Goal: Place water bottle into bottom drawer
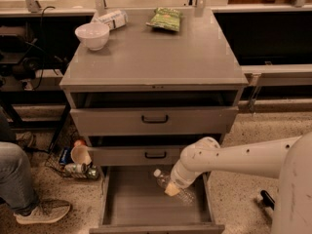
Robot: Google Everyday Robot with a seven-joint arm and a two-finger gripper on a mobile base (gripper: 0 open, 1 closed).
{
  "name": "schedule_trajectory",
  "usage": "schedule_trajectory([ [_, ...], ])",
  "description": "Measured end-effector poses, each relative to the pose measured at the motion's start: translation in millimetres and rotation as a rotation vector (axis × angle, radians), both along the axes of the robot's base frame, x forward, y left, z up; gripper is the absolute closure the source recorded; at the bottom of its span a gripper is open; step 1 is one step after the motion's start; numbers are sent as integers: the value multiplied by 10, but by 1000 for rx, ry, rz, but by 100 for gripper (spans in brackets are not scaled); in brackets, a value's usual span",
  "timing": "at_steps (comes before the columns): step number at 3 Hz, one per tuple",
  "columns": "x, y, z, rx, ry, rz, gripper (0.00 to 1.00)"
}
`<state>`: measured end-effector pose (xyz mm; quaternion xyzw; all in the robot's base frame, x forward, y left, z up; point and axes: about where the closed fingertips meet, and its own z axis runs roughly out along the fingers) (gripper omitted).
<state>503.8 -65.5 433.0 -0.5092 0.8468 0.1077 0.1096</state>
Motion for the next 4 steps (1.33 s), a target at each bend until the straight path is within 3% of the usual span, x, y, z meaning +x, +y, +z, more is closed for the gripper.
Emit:
schedule_trajectory([
  [1, 146, -29, -358, 102, -80, -41, 100],
  [2, 197, 39, -734, 179, -71, -34, 100],
  [3, 196, 37, -726, 177, -71, -34, 100],
  [4, 262, 97, -958, 159, -90, -9, 100],
])
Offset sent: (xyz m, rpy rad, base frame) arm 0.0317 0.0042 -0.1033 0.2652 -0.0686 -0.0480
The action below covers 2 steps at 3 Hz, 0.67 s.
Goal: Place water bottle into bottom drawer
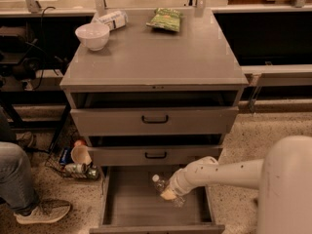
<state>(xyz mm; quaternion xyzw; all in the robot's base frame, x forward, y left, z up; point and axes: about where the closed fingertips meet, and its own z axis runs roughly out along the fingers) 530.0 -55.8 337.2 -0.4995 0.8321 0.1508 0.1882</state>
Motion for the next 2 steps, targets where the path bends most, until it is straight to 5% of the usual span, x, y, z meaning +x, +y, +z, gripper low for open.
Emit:
schedule_trajectory([
  [2, 117, 244, -768, 5, 2, 67, 100],
])
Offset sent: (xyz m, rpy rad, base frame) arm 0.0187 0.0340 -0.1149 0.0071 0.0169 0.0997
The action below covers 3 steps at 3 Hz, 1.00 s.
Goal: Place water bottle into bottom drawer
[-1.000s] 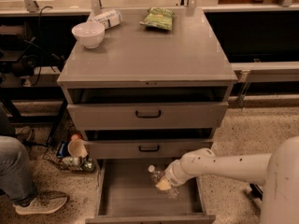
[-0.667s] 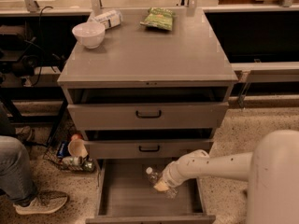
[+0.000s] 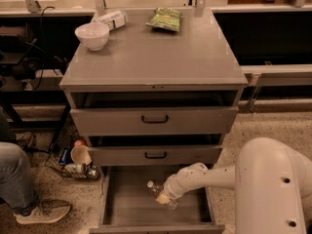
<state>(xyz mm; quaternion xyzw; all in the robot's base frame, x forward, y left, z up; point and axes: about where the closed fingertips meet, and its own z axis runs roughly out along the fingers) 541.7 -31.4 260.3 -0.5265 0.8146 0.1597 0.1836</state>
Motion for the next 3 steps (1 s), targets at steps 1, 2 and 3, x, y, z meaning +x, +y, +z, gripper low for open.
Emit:
schedule_trajectory([
  [1, -15, 121, -362, 26, 38, 18, 100],
  [2, -48, 245, -776, 66, 71, 25, 100],
  [3, -67, 299, -960, 87, 87, 26, 100],
])
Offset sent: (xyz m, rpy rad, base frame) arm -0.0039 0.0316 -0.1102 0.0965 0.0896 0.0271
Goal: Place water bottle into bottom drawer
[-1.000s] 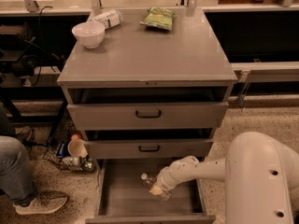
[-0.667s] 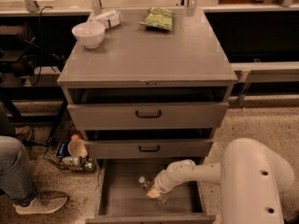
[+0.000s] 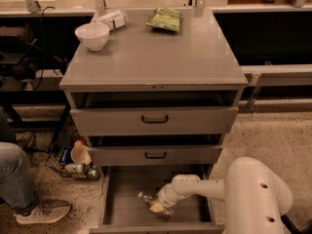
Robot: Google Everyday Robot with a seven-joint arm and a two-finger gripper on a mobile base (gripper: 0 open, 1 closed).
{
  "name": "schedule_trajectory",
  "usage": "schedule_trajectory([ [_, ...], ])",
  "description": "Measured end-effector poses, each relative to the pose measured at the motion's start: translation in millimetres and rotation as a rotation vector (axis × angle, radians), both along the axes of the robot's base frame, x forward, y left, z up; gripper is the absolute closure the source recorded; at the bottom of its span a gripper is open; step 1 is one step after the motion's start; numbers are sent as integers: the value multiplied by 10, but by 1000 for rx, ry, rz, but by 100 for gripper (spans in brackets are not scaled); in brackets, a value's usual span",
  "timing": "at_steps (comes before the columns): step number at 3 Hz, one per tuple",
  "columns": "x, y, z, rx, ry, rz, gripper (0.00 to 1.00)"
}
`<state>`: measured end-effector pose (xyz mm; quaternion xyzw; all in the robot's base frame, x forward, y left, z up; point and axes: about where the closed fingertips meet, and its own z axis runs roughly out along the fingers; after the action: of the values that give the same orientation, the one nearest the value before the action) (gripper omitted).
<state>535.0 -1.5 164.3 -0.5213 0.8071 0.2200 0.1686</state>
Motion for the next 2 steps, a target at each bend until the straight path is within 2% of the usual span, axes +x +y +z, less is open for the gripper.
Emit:
schedule_trajectory([
  [1, -19, 50, -121, 19, 19, 5, 100],
  [2, -23, 71, -174, 33, 28, 4, 86],
])
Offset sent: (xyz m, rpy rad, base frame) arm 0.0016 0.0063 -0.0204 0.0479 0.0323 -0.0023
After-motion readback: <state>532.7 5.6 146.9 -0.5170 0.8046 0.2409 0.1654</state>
